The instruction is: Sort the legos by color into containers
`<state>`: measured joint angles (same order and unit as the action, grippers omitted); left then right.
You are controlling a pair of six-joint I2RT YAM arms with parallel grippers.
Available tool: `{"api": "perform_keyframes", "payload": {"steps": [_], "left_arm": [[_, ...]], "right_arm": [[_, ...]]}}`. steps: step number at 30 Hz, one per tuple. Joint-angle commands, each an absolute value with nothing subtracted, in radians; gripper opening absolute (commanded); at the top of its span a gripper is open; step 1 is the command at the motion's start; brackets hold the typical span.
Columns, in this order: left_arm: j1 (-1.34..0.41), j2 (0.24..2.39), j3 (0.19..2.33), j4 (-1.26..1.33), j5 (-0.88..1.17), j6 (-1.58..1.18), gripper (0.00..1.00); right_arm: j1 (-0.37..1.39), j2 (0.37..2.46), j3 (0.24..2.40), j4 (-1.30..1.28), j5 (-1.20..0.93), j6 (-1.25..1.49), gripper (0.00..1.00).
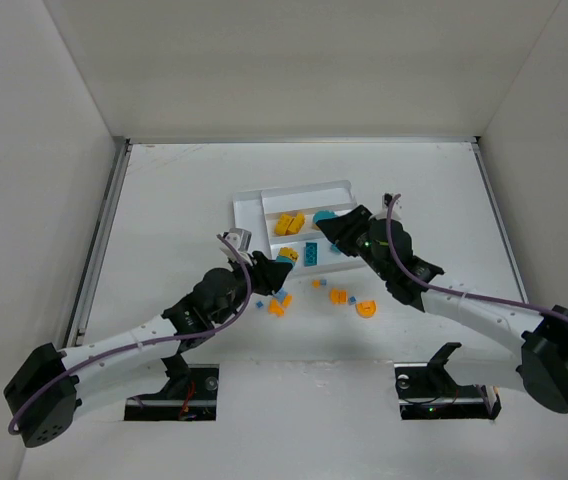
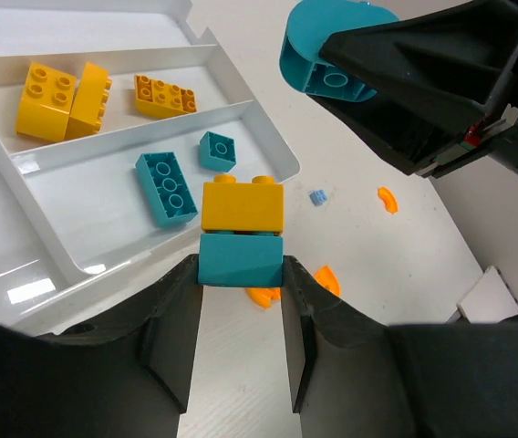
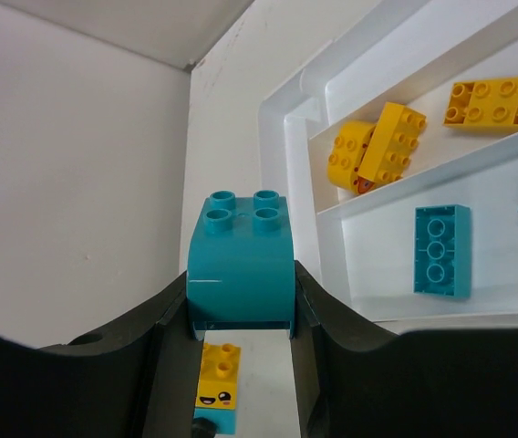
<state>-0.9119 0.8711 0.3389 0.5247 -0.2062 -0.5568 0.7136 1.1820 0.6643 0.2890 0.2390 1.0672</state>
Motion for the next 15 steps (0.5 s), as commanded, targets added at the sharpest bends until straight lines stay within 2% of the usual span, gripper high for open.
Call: {"api": "perform_keyframes", "payload": {"steps": [1,8,15], "left_arm": [[-0.897,0.887,0.367,0.546,-0.199,-0.555,0.18],[-0.897,0.881,0.334,0.551,-0.213,-0.571,0.18],[-0.861,0.775,0.247,0.529,-0.238,-0.606,0.19]], "right_arm": [[0.688,1.180,0.664,0.290,0.245,1.031,0.22],[0.679,1.268,0.696,0.245,0.267,0.970,0.22],[0.680,1.439,0.771,0.181,0.244,0.928,0.26]]}}
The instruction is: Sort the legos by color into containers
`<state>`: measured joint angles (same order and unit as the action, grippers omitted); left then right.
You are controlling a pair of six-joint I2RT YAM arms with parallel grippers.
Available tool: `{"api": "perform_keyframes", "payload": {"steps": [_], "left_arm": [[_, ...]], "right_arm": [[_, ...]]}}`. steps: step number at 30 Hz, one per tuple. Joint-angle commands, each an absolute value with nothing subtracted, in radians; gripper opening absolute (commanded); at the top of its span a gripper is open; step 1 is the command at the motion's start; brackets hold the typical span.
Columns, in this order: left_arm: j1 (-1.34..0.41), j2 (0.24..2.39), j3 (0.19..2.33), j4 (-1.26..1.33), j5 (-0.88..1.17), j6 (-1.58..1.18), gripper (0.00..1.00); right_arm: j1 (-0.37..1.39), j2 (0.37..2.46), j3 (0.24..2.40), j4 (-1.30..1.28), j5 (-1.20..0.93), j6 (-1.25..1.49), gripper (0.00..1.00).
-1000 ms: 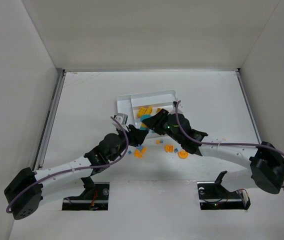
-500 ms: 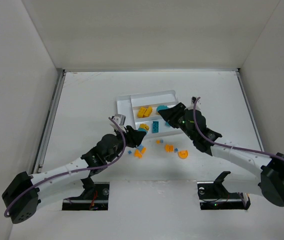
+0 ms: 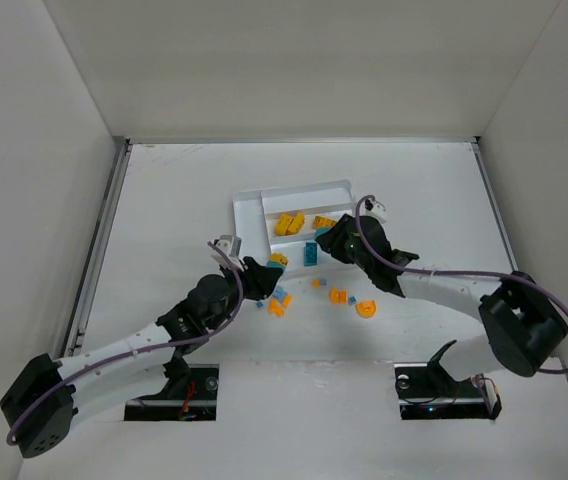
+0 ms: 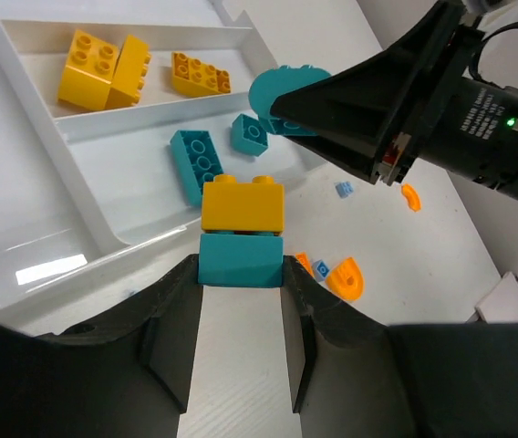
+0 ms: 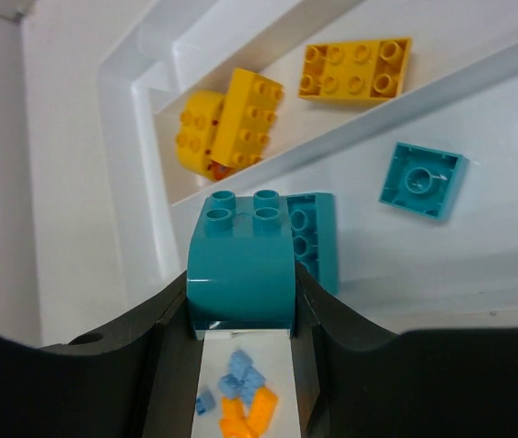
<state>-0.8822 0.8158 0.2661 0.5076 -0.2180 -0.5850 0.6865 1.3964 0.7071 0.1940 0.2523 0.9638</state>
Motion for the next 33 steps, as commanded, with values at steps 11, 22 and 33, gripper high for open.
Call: {"api": "perform_keyframes", "payload": {"steps": [11,22,33], "left_arm": [[-0.815,0.612,0.219,0.407,-0.226,-0.673,0.21],[-0.779,0.606,0.219,0.399,-0.144,-0.704,0.22],[-0.772,0.640,0.233,0.482,-0.040,-0.651,0.21]], "right_arm": [[0.766,1.641,0.920,0.201,0.161,0.934,0.37],[0.766,1.557,0.876,0.178,0.198,0.931,0.65],[0.866,1.172,0.727,0.216,0.144,0.876,0.75]]}}
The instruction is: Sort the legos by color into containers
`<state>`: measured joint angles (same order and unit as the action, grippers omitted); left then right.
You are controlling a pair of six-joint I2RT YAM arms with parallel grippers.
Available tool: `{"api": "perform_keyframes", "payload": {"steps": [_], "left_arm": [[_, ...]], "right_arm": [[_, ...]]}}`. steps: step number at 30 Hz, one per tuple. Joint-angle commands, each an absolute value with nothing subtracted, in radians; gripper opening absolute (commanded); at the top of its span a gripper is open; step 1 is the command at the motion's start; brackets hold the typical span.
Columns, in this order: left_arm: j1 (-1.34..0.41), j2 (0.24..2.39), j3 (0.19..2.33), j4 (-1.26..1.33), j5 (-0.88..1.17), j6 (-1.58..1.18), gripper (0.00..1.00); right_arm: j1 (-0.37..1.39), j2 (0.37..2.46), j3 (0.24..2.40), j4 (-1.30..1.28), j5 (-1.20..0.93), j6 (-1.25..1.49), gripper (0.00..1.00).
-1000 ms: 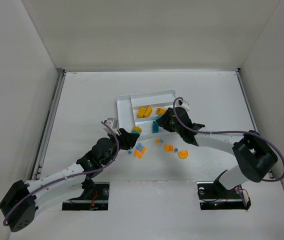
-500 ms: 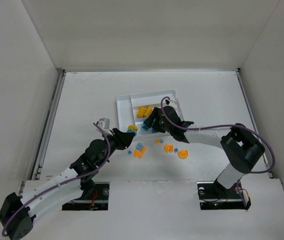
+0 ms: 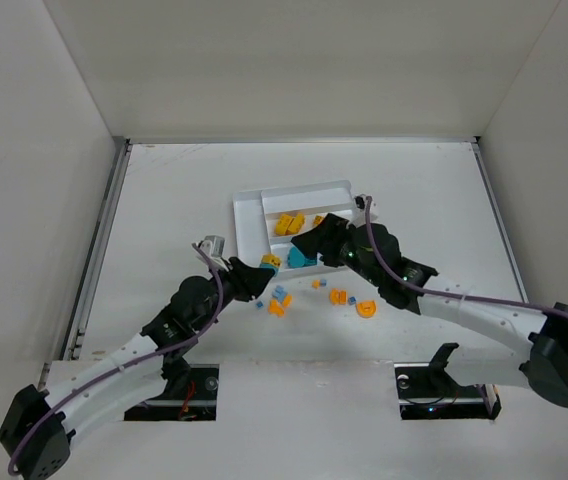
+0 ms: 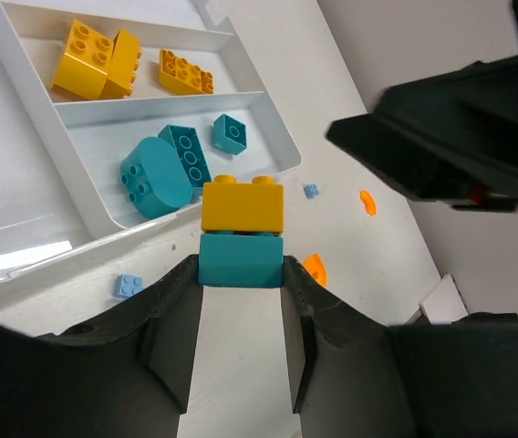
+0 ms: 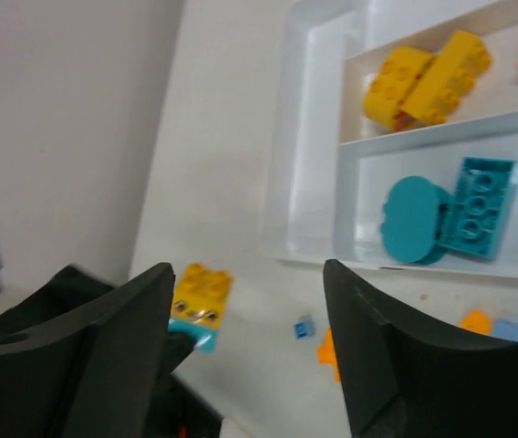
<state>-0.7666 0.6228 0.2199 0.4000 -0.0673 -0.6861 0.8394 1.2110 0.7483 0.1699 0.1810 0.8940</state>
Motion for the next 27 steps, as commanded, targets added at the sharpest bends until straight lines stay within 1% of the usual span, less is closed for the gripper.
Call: {"api": "perform_keyframes", "payload": {"steps": [1,4,7,15,17,22,24,27], "left_arm": [[-0.774,0.655,0.239,0.495,-0.041,-0.644,0.21],[-0.777,0.698,0.271,0.500,-0.041,-0.621,0.20],[-0.792,0.718,0.285,0.509,-0.049,-0.606,0.20],[-0.834,0.755,0.310,0.548,-0.087,-0.554,0.20],[-0.847,0.764,0.313,0.557,-0.101,-0.537,0.20],[-0.877,0.776,0.321,0.557,-0.121,-0.509,0.20],[-0.881,0.787,0.324,0.558,-0.133,-0.497,0.20],[-0.890,0.790,0.330,0.554,-0.138,-0.486,0.20]], "right_arm": [[0.869,1.166,0.726,0.227,0.121,0.882,0.78],[0.870,1.175,0.738,0.233,0.066,0.902,0.82],[0.893,1.210,0.752,0.232,0.046,0.907,0.83],[0.898,1.310,0.770,0.252,0.032,0.946,0.83],[0.903,1.331,0.782,0.259,0.017,0.953,0.81],[0.912,1.339,0.784,0.297,0.011,0.966,0.67],[0.910,1.333,0.782,0.298,0.011,0.968,0.59],[0.912,1.319,0.767,0.304,0.021,0.985,0.50]]}}
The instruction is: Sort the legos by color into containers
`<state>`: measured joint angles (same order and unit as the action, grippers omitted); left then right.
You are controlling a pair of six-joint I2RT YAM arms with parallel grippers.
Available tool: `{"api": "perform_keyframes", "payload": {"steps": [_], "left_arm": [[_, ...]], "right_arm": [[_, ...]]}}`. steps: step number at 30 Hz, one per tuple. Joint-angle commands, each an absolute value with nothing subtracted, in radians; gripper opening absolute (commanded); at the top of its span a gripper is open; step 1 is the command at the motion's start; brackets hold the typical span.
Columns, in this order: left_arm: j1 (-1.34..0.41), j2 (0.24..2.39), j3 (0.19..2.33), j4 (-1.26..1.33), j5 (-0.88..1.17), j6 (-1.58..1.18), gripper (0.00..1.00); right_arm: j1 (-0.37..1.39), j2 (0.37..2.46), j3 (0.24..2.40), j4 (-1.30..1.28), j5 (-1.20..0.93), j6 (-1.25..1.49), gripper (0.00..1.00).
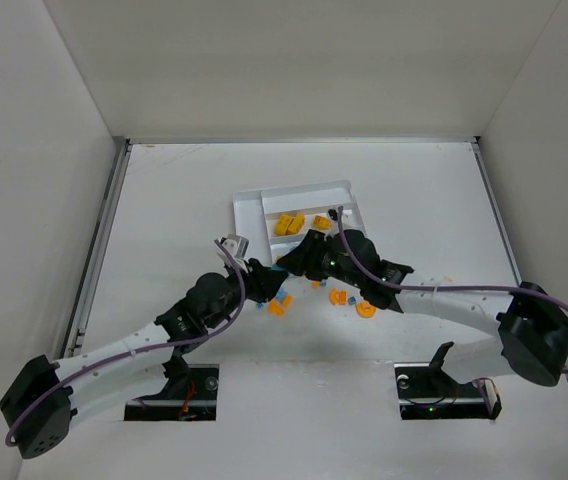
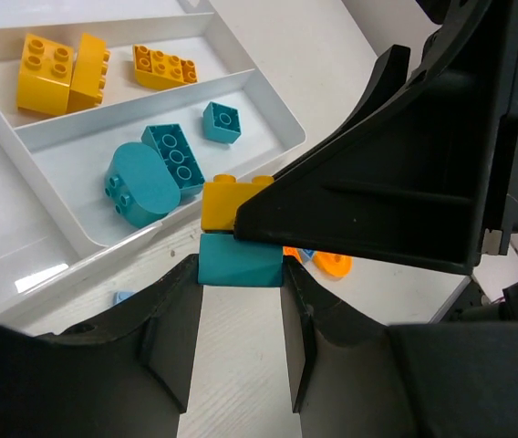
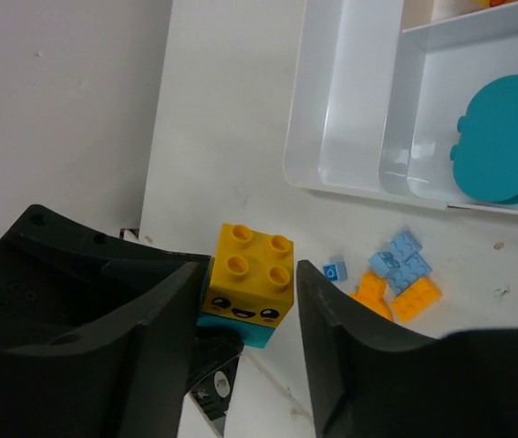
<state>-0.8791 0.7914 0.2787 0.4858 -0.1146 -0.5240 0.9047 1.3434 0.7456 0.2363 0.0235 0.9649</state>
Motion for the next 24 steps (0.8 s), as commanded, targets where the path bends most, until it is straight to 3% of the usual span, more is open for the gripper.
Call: {"api": "perform_keyframes", "payload": {"steps": [1,13,24], "left_arm": [[-0.895,0.787,0.327,0.558,-0.144,-0.486,0.20],[-0.901,0.799,0.313,0.552,-0.160,-0.466,0.19],[-0.898,0.769,0.276,0.548,-0.167,-0.472,0.19]], "right_arm": [[0.912,1.315,0.765,0.305,0.021,0.985,0.47],[0.886,1.258,0.742,0.305,0.120,0.969,0.31],[0.783,1.144,0.715,0.268,0.107,0.950,0.30]]}}
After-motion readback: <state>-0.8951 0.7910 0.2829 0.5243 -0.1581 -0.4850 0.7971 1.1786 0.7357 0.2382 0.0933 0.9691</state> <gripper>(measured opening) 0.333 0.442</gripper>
